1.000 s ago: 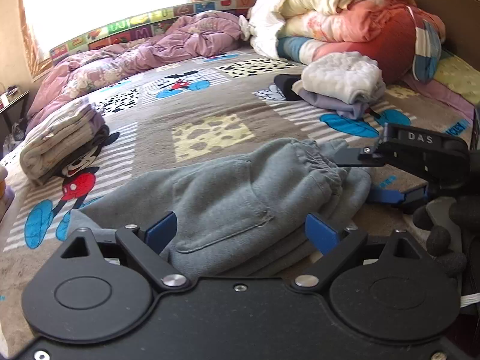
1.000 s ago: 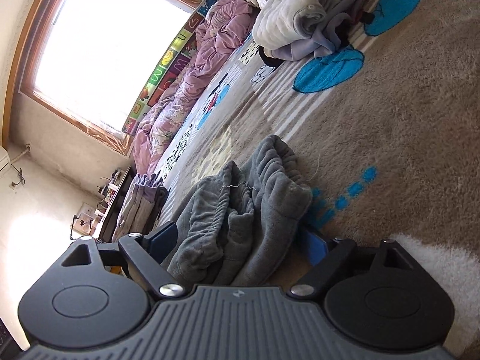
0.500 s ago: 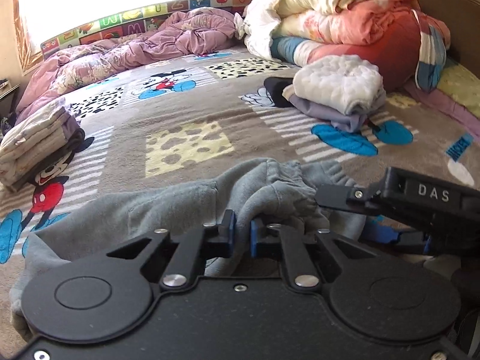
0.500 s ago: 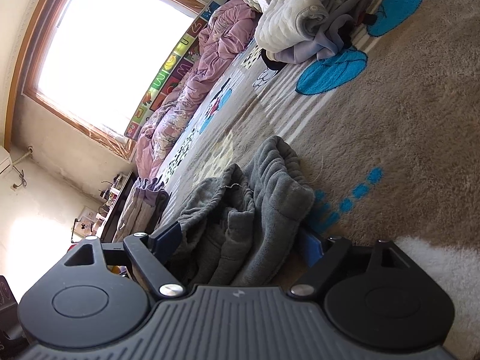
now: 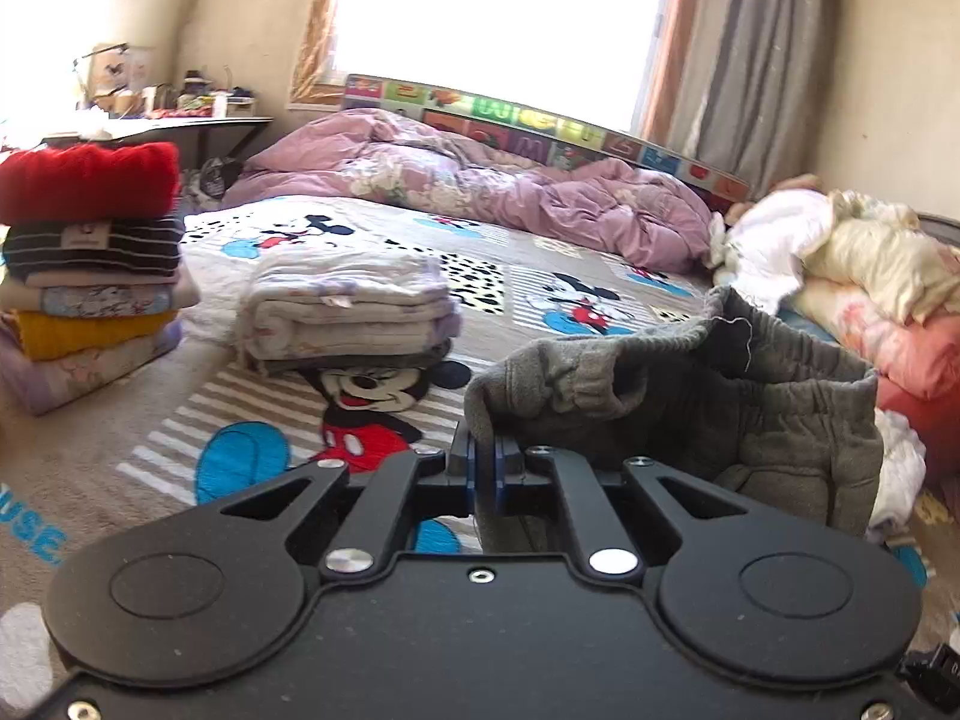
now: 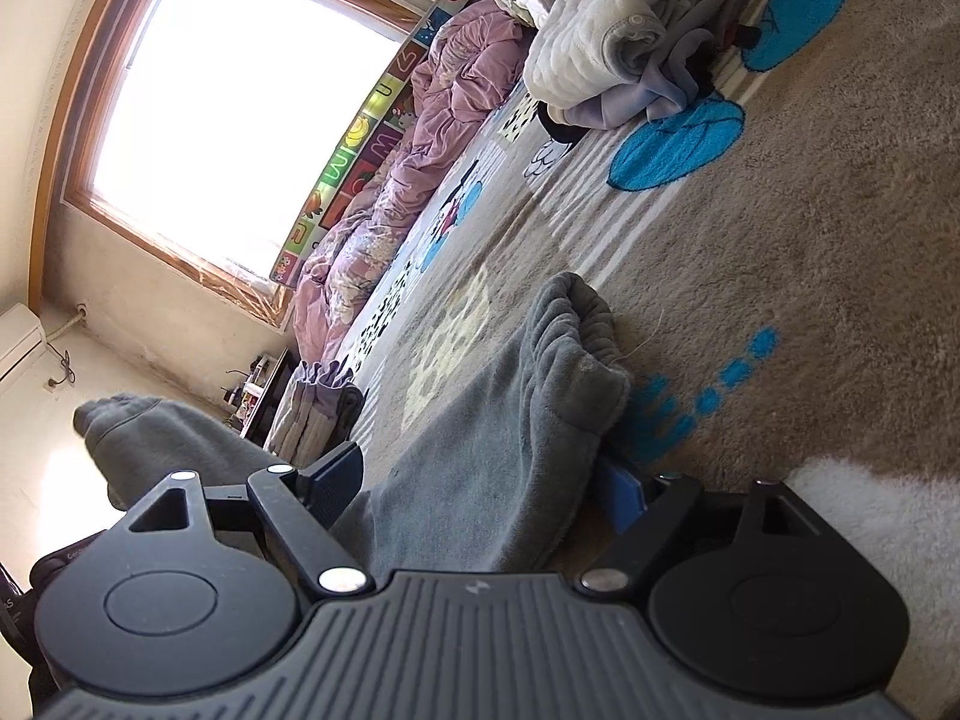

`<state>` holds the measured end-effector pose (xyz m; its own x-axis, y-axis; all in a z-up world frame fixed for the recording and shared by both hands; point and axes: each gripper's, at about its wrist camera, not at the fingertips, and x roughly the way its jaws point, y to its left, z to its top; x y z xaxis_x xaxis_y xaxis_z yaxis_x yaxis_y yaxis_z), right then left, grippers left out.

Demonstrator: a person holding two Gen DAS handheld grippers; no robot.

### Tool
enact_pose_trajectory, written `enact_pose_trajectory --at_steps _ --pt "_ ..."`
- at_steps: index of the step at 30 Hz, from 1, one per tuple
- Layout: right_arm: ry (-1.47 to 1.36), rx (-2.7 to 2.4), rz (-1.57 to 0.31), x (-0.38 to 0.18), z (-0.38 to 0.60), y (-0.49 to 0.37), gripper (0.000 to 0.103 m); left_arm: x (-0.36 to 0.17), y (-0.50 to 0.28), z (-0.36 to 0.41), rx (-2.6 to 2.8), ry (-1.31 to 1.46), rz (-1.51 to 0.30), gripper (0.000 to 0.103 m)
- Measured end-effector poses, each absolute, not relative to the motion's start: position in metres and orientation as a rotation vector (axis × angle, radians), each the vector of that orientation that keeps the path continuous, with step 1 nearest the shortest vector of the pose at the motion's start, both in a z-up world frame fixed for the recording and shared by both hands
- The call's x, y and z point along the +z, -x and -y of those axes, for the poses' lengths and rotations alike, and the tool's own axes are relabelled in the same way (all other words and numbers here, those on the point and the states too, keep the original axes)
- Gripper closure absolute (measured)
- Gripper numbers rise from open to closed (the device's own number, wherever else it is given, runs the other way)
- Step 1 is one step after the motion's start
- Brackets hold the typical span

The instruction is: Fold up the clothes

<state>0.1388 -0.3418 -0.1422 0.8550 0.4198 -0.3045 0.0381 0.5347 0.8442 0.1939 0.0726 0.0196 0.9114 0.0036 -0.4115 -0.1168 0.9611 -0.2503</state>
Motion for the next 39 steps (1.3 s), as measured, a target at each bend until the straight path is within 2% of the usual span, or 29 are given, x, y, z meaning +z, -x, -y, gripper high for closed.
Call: enact_pose_trajectory --at_steps 3,5,14,19,27,33,37,39 --pt "-0.973 0.247 -0.520 -0.141 0.338 -0.139 0.021 0.012 -0.193 -0.117 0.146 0.377 -0.441 0.099" --pt "-0.971 0.262 -0.524 -0.141 0.337 -0.140 0.025 0.004 -0.191 -0.140 0.185 0.446 -0.457 0.099" --pt "-0.929 0.276 -0.542 -0.140 0.328 -0.139 0.028 -0.016 -0.170 -0.209 0.359 0.690 -0.472 0.099" --pt "-0.900 0.302 -0.555 -0.139 0.321 -0.141 0.028 0.025 -0.159 -0.200 0.213 0.699 -0.374 0.100" --pt "-0.858 0.327 -0.565 -0.135 0.312 -0.139 0.028 0.155 -0.144 -0.145 0.020 0.463 -0.106 0.101" --pt "-0.875 0.337 -0.558 -0.134 0.314 -0.137 0.028 0.232 -0.134 -0.151 0.090 0.356 0.021 0.101" --pt "-0.875 0.352 -0.558 -0.132 0.312 -0.136 0.028 0.257 -0.131 -0.140 0.060 0.292 0.057 0.101" --pt "-0.879 0.359 -0.560 -0.131 0.311 -0.136 0.028 0.252 -0.139 -0.123 0.016 0.251 0.028 0.101"
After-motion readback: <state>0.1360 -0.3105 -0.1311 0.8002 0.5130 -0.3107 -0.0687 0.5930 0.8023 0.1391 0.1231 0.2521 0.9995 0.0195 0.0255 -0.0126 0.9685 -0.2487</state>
